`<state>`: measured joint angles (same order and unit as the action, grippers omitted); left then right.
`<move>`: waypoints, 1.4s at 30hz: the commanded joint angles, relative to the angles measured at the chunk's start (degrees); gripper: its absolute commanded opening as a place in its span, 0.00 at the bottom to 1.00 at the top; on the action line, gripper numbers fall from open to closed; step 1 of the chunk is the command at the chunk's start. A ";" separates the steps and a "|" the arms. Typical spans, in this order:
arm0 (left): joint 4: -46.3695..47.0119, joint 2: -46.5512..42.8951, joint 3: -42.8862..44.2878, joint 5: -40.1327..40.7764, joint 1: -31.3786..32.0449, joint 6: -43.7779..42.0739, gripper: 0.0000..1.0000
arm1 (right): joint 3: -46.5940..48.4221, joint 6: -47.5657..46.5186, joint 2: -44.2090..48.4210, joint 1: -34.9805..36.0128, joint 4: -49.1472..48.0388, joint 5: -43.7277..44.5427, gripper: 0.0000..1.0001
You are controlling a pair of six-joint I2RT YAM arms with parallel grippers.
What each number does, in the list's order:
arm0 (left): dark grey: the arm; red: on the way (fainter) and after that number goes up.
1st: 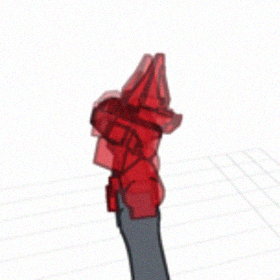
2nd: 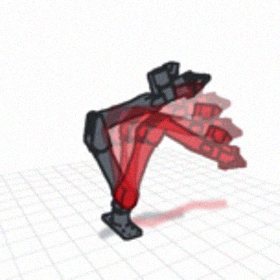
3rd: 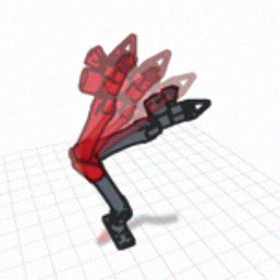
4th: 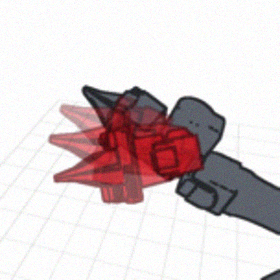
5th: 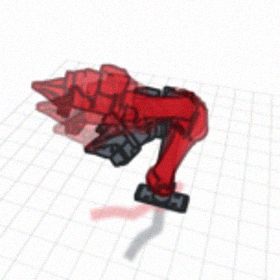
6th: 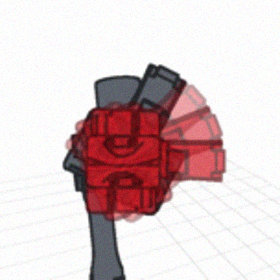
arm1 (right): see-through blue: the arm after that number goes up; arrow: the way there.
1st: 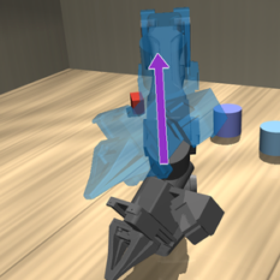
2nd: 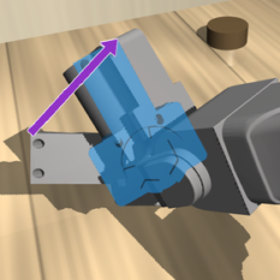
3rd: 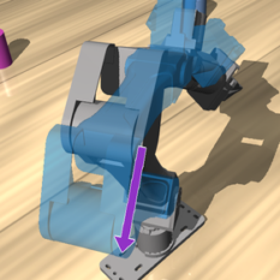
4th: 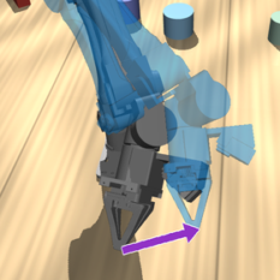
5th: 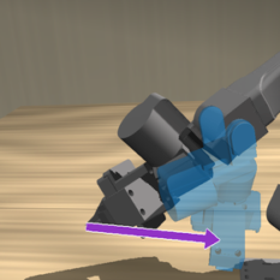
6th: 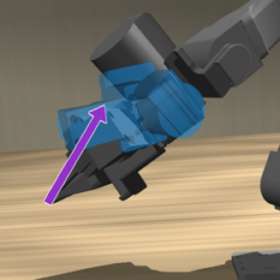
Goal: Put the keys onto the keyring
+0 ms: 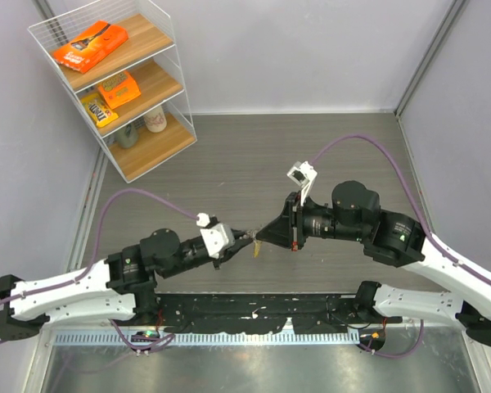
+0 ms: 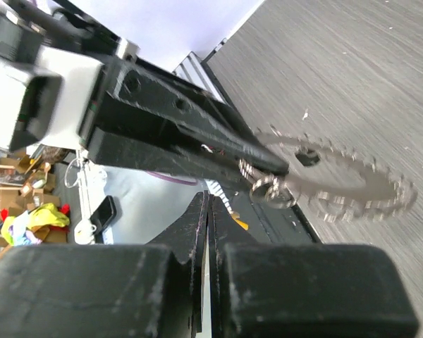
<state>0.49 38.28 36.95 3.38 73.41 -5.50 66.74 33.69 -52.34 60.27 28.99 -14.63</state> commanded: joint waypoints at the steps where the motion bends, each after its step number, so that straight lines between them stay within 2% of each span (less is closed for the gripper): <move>1: -15.90 8.52 13.73 18.72 0.42 -2.15 0.00 | -0.29 -1.96 3.46 0.29 1.75 5.48 0.06; 5: -31.04 20.31 23.85 34.90 0.42 0.30 0.00 | -2.05 -2.84 6.45 0.29 4.93 11.28 0.06; 7: -36.07 24.19 27.72 34.51 0.42 1.80 0.00 | -3.10 -2.76 7.59 0.29 5.46 11.90 0.06; 10: -38.01 26.57 29.40 31.34 0.51 2.94 0.00 | -3.90 -2.75 9.00 0.29 5.98 12.43 0.06; 14: -39.60 25.62 30.11 30.65 0.51 4.44 0.00 | -4.95 -3.02 10.41 0.29 6.43 13.05 0.06; 25: -19.41 8.31 15.80 8.77 0.60 1.45 0.00 | -6.27 -2.23 9.27 0.29 2.74 8.49 0.06; 30: -14.74 3.83 12.19 0.33 0.60 1.10 0.00 | -5.66 -0.74 7.60 0.29 -1.12 3.66 0.06; 34: -11.57 1.71 9.73 -2.93 0.60 1.10 0.00 | -5.48 0.93 5.50 0.29 -4.12 -1.61 0.06; 42: -6.91 -0.75 7.09 -9.08 0.60 0.93 0.00 | -6.27 1.99 3.82 0.20 -6.84 -3.91 0.06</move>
<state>-14.76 39.29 44.29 -1.02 73.78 -3.53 59.96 34.48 -48.77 60.29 26.98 -15.68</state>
